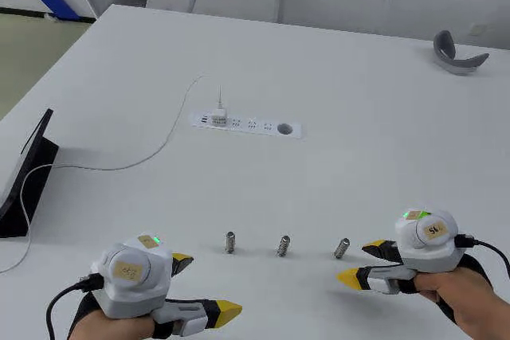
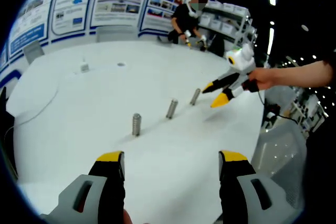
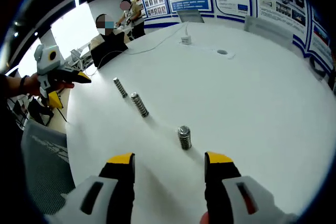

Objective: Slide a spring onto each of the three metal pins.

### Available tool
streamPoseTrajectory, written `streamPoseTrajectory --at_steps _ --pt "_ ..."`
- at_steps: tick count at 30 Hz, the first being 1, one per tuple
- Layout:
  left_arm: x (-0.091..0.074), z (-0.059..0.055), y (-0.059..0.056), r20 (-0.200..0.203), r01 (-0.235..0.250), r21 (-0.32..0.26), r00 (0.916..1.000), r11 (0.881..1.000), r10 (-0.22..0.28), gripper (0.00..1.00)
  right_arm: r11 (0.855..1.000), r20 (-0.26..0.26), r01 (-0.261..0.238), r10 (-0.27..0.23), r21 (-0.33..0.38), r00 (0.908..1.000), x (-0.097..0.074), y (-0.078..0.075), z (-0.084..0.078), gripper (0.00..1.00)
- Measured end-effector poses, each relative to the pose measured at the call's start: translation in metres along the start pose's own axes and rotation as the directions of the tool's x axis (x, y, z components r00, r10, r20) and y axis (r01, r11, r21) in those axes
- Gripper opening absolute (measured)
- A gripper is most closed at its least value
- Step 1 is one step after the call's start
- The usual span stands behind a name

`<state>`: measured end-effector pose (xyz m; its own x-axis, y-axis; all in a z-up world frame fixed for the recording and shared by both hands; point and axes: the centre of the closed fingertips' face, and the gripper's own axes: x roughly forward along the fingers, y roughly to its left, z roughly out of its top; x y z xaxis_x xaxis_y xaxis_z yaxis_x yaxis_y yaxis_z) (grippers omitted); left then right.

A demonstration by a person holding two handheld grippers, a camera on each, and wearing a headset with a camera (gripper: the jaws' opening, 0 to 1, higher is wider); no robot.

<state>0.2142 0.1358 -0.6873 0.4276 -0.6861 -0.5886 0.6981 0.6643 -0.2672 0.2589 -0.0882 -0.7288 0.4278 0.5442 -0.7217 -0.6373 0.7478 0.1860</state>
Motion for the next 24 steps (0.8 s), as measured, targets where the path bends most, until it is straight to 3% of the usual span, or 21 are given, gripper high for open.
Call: streamPoseTrajectory --at_steps 10,24 --pt "-0.001 0.000 0.003 0.002 -0.001 -0.001 1.0000 1.000 0.001 0.74 0.997 0.090 0.006 -0.014 0.081 0.9958 -0.004 0.016 0.001 0.63" --pt "0.000 0.002 0.010 0.010 -0.009 -0.006 0.9999 1.000 0.009 0.75 0.991 0.147 -0.002 -0.017 0.130 0.9890 -0.009 0.045 -0.006 0.74"
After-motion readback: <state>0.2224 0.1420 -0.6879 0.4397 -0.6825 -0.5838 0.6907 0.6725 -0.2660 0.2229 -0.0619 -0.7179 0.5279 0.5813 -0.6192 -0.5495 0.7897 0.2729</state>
